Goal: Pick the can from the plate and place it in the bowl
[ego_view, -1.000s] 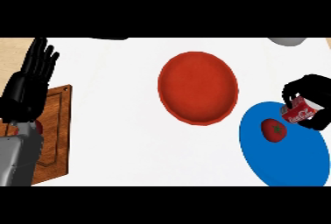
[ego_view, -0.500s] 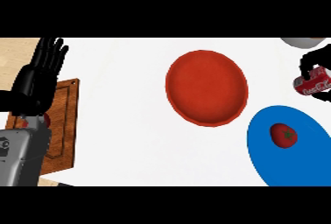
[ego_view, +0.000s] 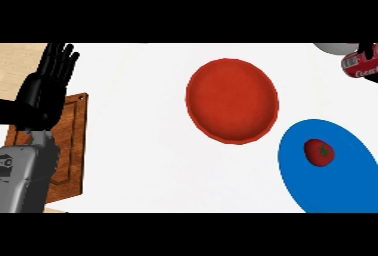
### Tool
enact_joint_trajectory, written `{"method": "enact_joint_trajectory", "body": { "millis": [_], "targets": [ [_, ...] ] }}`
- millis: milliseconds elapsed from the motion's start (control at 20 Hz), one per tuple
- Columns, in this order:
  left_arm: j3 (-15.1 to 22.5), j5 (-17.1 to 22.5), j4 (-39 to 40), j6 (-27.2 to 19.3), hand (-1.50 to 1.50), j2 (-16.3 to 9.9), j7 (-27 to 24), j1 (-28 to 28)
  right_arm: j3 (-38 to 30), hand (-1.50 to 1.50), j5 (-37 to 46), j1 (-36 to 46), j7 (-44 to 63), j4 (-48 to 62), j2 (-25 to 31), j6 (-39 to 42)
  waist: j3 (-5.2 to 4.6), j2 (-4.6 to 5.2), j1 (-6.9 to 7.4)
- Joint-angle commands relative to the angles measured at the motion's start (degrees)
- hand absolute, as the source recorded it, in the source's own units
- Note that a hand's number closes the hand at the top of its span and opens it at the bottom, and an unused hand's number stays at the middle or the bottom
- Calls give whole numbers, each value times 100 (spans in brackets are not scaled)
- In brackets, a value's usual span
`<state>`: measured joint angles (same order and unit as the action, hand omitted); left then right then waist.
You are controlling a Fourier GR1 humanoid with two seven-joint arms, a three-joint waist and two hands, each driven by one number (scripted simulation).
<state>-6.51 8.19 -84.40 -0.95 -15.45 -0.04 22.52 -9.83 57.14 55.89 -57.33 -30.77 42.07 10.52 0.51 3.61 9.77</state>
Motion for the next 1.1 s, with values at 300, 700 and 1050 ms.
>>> {"method": "enact_joint_trajectory", "body": {
  "millis": [300, 700, 1050],
  "targets": [
    [-115, -27, 131, -15, 0, -118, 2, 58, -98, 150, -929, 1027, -1165, 839, -206, 1588, -27, -112, -184],
    [-130, -66, 202, -77, 0, -30, -127, -159, 380, 150, -1148, 1735, -811, 1205, -739, 2218, -47, -193, -346],
    [-249, -44, 102, -159, 0, -84, -21, -275, 984, 150, -1053, 2239, -680, 1280, -1161, 2495, -51, -253, -507]
  ]
}}
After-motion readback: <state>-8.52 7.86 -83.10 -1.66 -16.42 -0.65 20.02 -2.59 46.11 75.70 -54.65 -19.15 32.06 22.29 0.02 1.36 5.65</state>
